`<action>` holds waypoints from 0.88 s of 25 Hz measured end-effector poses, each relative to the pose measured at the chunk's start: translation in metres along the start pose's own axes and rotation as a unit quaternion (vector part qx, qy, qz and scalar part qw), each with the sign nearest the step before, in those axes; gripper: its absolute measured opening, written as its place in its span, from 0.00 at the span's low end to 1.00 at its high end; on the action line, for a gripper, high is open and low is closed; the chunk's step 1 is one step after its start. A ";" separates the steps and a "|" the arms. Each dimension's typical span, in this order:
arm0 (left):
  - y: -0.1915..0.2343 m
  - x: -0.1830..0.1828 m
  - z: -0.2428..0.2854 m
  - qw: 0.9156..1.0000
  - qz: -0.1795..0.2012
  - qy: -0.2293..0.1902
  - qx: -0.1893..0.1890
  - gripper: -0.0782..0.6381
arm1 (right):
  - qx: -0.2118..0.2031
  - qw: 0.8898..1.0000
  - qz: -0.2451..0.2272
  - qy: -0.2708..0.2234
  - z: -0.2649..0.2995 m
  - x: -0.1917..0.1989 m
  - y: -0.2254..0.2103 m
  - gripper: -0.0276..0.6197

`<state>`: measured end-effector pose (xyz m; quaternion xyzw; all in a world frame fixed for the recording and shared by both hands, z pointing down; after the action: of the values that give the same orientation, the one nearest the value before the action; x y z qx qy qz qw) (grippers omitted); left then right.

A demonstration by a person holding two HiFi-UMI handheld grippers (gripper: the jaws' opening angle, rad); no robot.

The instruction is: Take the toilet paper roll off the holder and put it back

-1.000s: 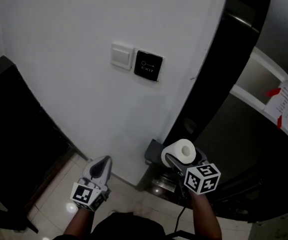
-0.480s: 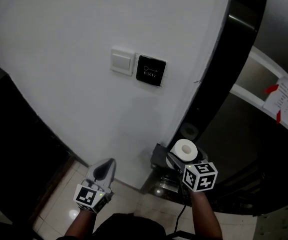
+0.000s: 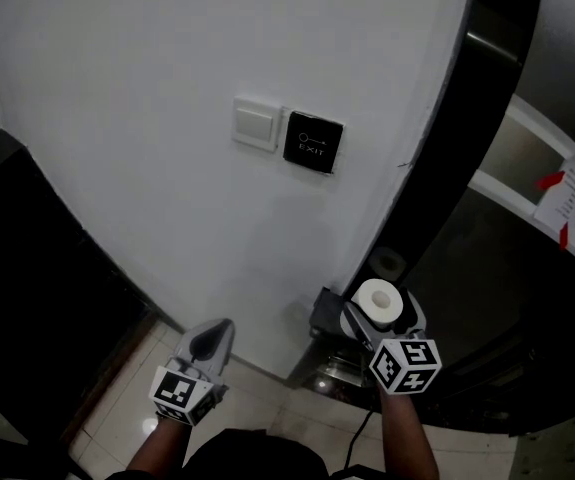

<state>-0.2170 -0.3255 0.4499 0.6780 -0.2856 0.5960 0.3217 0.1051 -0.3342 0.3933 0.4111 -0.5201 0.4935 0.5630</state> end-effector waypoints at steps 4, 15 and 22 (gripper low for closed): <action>-0.009 -0.003 0.005 1.000 -0.002 0.005 0.013 0.11 | 0.005 0.999 0.017 -0.037 -0.026 -0.004 -0.006 0.87; -0.065 0.012 0.027 0.999 -0.010 0.020 0.045 0.11 | 0.054 0.993 0.042 -0.101 -0.141 0.021 -0.049 0.50; -0.124 0.001 -0.002 1.000 0.010 0.010 0.011 0.11 | 0.040 0.990 0.074 -0.112 -0.218 0.036 -0.075 0.23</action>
<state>-0.1229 -0.2457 0.4396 0.6728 -0.2829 0.6090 0.3106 0.2170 -0.1303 0.4064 0.4466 -0.5884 0.5052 0.4461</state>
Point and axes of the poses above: the fingertips, and each gripper's own axes: z forward along the fingers, y to its left, x out of its underside, the point moved 7 cm from there along -z, backward along the fingers, and after that the axes turned 1 degree about z, right-handed, at the moved point
